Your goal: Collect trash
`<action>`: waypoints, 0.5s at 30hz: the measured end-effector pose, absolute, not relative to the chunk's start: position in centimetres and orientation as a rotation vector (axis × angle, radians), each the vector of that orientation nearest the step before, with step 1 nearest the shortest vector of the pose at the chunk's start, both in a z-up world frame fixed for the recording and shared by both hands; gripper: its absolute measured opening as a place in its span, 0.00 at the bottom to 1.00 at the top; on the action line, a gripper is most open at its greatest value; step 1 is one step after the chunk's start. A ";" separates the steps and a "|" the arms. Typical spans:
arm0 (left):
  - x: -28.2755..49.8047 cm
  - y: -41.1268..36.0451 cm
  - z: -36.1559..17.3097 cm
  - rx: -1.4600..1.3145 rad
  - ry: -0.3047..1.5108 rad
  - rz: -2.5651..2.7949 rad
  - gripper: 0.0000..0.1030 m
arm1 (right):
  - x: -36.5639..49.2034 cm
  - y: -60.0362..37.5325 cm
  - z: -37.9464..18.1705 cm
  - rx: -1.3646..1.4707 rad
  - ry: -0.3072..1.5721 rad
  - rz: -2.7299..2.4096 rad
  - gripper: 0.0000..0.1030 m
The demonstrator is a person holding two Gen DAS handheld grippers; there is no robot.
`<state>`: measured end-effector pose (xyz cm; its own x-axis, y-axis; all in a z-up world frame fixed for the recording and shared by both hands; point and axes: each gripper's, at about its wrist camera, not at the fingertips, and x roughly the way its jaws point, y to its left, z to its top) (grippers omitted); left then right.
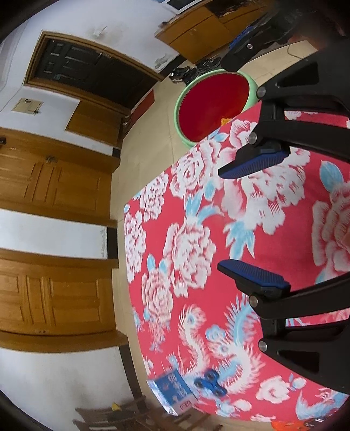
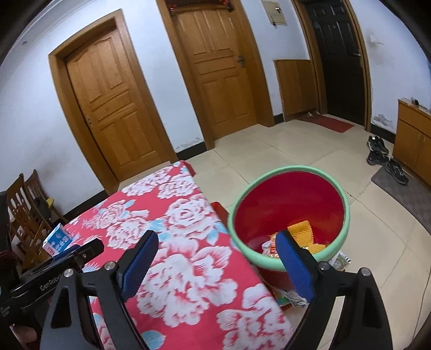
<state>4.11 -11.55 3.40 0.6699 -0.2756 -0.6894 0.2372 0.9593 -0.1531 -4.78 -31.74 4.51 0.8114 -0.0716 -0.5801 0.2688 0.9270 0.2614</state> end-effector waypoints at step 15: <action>1.5 -8.1 4.8 -0.086 0.739 -0.202 0.60 | -6.3 -28.4 6.2 0.297 0.568 -0.120 0.88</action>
